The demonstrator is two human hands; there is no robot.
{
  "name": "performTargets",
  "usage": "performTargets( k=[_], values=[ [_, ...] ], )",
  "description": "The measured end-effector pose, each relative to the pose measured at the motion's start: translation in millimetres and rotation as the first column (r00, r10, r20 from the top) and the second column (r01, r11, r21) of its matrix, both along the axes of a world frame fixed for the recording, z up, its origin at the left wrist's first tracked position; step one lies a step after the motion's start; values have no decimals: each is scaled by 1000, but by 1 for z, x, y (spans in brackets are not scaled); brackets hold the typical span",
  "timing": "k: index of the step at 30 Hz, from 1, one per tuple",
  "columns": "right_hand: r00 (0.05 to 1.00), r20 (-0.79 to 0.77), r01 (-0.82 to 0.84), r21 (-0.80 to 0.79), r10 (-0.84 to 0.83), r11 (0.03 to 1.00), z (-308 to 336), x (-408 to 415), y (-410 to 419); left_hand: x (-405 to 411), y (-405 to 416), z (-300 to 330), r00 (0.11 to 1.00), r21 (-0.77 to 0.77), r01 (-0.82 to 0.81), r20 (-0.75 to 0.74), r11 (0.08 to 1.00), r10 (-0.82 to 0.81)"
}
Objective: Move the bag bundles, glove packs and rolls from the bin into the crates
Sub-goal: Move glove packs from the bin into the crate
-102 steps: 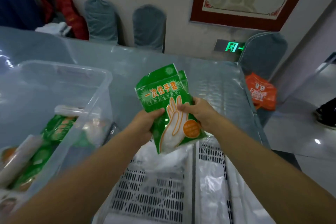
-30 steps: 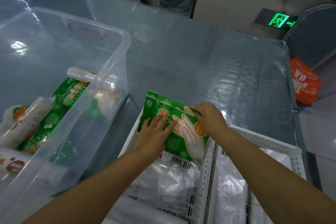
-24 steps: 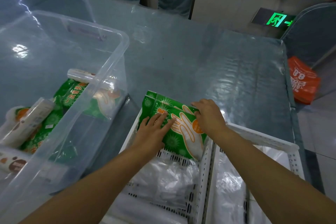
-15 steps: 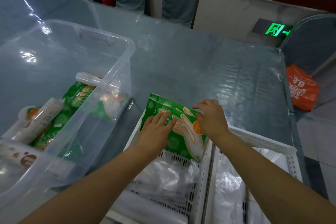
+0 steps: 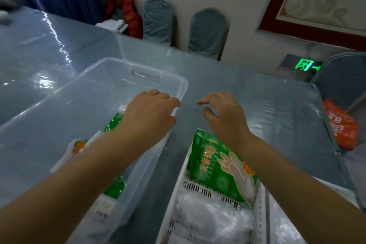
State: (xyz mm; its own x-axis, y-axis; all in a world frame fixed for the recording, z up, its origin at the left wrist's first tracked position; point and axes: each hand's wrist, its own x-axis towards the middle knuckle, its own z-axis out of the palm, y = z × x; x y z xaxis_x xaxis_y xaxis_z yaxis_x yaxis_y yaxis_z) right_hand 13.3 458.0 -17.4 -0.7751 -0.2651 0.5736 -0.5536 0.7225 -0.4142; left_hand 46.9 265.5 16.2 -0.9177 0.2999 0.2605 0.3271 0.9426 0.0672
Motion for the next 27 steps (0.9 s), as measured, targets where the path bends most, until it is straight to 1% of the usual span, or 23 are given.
performTargets(
  k=[2,4,5,6,7,9,10,12,14,15,16,19,20,21,24,27],
  values=[
    [999,-8,-34,-20,34,999,8,-2,-40,-6,-51,6,1000,-19,-18,-1,1000,18],
    [995,33,-89,-10,89,996,12,-8,-84,-16,-105,5,997,-40,-64,28,997,65],
    [989,89,-119,25,116,993,11,-13,-106,-22,-132,3,995,-56,-87,47,995,89],
    [977,165,-152,99,134,983,9,-21,-130,-28,-158,-1,992,-82,-103,67,991,109],
    [959,251,-184,210,129,960,4,-30,-152,-35,-182,-5,989,-118,-109,86,987,120],
    [906,423,-250,460,38,852,-6,-49,-193,-47,-223,-16,989,-212,-80,101,974,104],
    [873,487,-287,551,-23,784,-12,-57,-212,-52,-240,-21,992,-269,-50,98,962,79],
    [815,565,-348,651,-125,675,-29,-72,-245,-58,-269,-32,994,-351,14,107,936,25],
    [797,570,-383,733,-199,562,-50,-79,-269,-60,-288,-44,991,-326,65,132,943,-22],
    [790,568,-388,754,-230,530,-63,-80,-278,-59,-294,-50,988,-291,89,144,953,-48],
    [777,576,-389,758,-256,524,-75,-80,-284,-59,-298,-54,986,-252,107,151,962,-70],
    [726,606,-312,712,-325,629,-114,-71,-286,-62,-302,-61,986,-160,119,136,980,-98],
    [724,601,-271,698,-338,662,-124,-64,-284,-63,-302,-63,986,-148,116,135,982,-96],
    [747,576,-233,696,-333,680,-134,-59,-280,-65,-302,-64,987,-141,112,130,984,-94],
    [800,510,-267,775,-317,573,-152,-50,-272,-67,-302,-65,989,-88,90,126,992,-78],
    [814,482,-208,764,-325,611,-154,-55,-269,-66,-304,-65,988,-19,85,127,996,-82]
  ],
)
